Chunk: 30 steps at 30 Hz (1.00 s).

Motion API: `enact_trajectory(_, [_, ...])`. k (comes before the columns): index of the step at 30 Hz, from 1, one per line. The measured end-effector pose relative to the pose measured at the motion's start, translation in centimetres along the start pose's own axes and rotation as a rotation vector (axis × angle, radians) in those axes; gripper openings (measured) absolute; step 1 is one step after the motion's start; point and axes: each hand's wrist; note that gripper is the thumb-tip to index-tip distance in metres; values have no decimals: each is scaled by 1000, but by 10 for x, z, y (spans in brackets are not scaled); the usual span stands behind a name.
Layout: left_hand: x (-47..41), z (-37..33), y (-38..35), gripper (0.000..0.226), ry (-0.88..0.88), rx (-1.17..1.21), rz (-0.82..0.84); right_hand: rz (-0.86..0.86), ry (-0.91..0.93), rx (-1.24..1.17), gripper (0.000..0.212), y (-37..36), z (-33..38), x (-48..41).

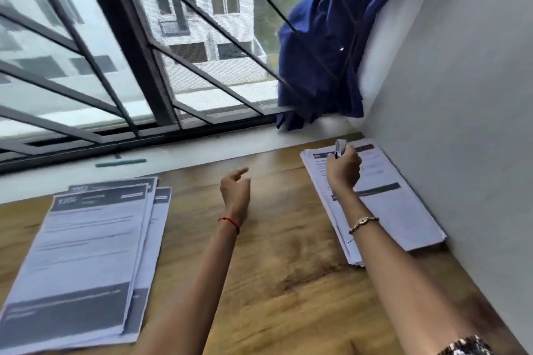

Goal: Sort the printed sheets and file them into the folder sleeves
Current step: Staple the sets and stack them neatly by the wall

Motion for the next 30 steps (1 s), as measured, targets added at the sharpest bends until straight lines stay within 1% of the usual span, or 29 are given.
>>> enact_trajectory(2, [-2,2,44,39,10,-14,-73,80,-56,-143,16,-25,20,25])
enact_trajectory(4, [-4,7,90,40,11,-58,-147,181,-100,-219,25,-52,36,51])
enact_trajectory(5, [-4,10,113,38,-9,-89,-187,230,-116,-245,25,-63,42,65])
enact_trajectory(7, [-8,26,163,30,-70,-159,-279,331,-164,-289,16,-85,57,101])
enact_trajectory(9, [-12,46,211,29,-74,-226,-341,434,-250,-295,13,-106,68,135])
enact_trajectory(10, [-14,56,233,33,-45,-266,-360,478,-283,-278,15,-117,71,152])
enact_trajectory(13, [-19,79,292,54,156,-440,-405,572,-324,-192,15,-144,81,201])
enact_trajectory(14, [-22,88,310,60,226,-464,-409,592,-327,-153,14,-153,84,217])
enact_trajectory(16, [-28,103,340,62,340,-477,-411,608,-316,-86,6,-165,91,243])
enact_trajectory(17, [-32,111,353,61,369,-486,-397,605,-307,-68,3,-171,94,254])
enact_trajectory(20, [-39,126,373,52,406,-513,-342,587,-290,-72,5,-185,103,277])
enact_trajectory(22, [-42,123,378,46,376,-508,-267,586,-294,-78,13,-192,108,288])
enact_trajectory(26, [-41,117,378,35,217,-485,-151,596,-317,-104,28,-201,110,302])
enact_trajectory(28, [-41,123,377,30,211,-446,-111,617,-332,-111,34,-201,108,304])
enact_trajectory(30, [-36,124,375,28,191,-390,-62,646,-346,-112,34,-196,106,305])
Point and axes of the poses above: each hand's wrist, its own x-axis away from the middle knuckle, its own y-axis out of the back of the hand, z = x × y, and after that the axes turned 5 degrees about -x, right-handed
